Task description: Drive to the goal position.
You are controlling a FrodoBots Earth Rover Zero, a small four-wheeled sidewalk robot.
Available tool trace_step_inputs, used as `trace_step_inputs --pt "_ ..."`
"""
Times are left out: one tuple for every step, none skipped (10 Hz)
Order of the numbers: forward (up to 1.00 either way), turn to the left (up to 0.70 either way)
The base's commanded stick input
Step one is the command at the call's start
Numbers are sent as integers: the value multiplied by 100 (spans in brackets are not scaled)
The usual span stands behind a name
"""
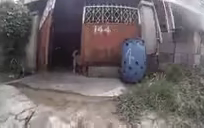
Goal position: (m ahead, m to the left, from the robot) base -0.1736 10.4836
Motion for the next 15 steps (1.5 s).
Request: trace_step_inputs --pt "-70 -35" --pt "-70 -35" --pt "-70 -35" --pt "-70 -35" --pt "-70 -35" --pt "-58 -30" --pt "0 0" --pt "0 0" --pt "0 0" --pt "0 0" --pt "3 0" --pt "2 0" --pt "0 0" --pt "6 6" --pt "12 17"
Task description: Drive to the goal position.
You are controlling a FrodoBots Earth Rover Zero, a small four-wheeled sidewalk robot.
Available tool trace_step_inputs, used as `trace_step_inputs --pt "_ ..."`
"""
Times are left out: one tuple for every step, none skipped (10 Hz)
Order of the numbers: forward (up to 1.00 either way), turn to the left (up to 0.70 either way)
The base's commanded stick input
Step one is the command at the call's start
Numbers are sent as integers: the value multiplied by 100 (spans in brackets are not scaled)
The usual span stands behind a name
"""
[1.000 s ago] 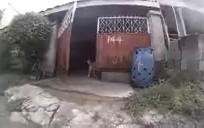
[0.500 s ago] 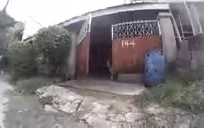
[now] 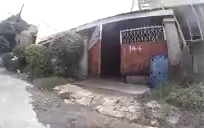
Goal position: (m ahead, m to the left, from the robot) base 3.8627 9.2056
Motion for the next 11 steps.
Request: trace_step_inputs --pt "50 29" --pt "70 35" --pt "70 35" --pt "70 35" --pt "70 35" --pt "70 35" --pt "70 35" --pt "70 35" --pt "70 35" --pt "70 35" --pt "70 35"
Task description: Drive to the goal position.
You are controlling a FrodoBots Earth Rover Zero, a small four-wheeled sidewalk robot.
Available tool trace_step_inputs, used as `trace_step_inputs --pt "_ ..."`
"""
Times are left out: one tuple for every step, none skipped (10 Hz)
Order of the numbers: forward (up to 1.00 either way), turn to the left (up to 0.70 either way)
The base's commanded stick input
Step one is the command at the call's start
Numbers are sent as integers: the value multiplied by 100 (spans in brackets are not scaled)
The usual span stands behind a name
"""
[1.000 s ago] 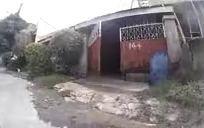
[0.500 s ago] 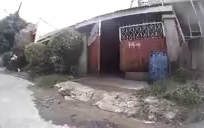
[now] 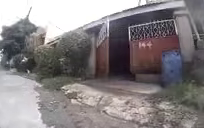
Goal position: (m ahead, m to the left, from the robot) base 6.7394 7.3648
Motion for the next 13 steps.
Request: trace_step_inputs --pt "70 35" --pt "70 35" --pt "70 35" --pt "70 35" --pt "70 35" --pt "70 35" --pt "70 35" --pt "70 35" --pt "70 35" --pt "70 35" --pt "70 33" --pt "70 11" --pt "70 0"
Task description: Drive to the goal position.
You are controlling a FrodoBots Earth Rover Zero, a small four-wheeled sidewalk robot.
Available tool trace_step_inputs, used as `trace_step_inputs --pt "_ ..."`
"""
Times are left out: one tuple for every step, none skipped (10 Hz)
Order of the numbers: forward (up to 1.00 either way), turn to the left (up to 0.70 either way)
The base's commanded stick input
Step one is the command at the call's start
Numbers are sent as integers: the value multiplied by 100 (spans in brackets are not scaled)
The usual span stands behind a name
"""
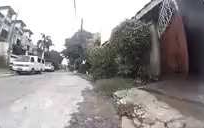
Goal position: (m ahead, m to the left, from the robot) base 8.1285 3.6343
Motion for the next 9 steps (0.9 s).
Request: trace_step_inputs --pt "70 0" --pt "70 -1" --pt "70 -11" --pt "70 -35" --pt "70 -35" --pt "70 -35" --pt "70 -35" --pt "70 -34" --pt "70 -10"
